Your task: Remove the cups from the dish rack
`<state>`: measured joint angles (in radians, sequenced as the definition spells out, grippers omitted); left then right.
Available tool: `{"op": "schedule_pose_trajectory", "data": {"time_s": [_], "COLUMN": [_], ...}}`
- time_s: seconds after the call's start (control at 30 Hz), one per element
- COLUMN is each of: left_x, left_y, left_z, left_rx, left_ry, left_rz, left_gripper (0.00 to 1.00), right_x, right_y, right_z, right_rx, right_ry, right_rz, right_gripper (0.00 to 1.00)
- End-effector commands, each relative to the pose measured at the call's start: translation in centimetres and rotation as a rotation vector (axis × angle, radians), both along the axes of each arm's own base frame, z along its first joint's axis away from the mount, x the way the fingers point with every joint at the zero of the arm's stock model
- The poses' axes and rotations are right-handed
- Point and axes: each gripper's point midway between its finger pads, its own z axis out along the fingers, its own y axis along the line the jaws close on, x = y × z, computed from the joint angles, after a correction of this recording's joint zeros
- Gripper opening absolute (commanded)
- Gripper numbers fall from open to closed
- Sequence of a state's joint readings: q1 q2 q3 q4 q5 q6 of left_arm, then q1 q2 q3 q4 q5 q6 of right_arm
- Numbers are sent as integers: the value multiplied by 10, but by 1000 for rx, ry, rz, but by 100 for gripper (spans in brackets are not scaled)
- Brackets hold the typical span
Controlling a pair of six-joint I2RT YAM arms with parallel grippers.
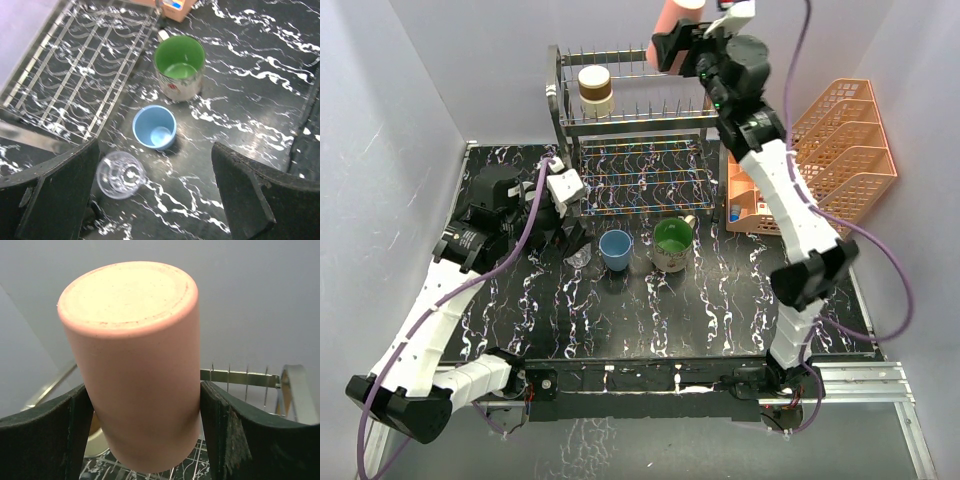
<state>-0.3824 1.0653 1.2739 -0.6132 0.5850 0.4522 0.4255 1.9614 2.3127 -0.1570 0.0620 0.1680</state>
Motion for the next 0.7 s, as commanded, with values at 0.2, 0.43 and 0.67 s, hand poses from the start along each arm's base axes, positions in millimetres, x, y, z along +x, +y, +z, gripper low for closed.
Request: {"op": "schedule_pose_trajectory", "data": {"time_s": [0.2,0.43,0.67], "left_x": [63,40,15], "left_y": [-34,-85,-112], "left_z": [82,95,90], "left_rx": [-139,-109,-79], "left_ry": [-450,-799,-973], "left_rz": [-49,-181,-245], "left_gripper": [90,89,87], "right_x": [-136,-212,-247], "right_y": [-28,-22,-8], "right_z": [16,-36,-81], "right_rx": [266,641,824], "right_ry": [145,394,638], "right_rz": [166,383,502], "right_gripper": [30,24,19]}}
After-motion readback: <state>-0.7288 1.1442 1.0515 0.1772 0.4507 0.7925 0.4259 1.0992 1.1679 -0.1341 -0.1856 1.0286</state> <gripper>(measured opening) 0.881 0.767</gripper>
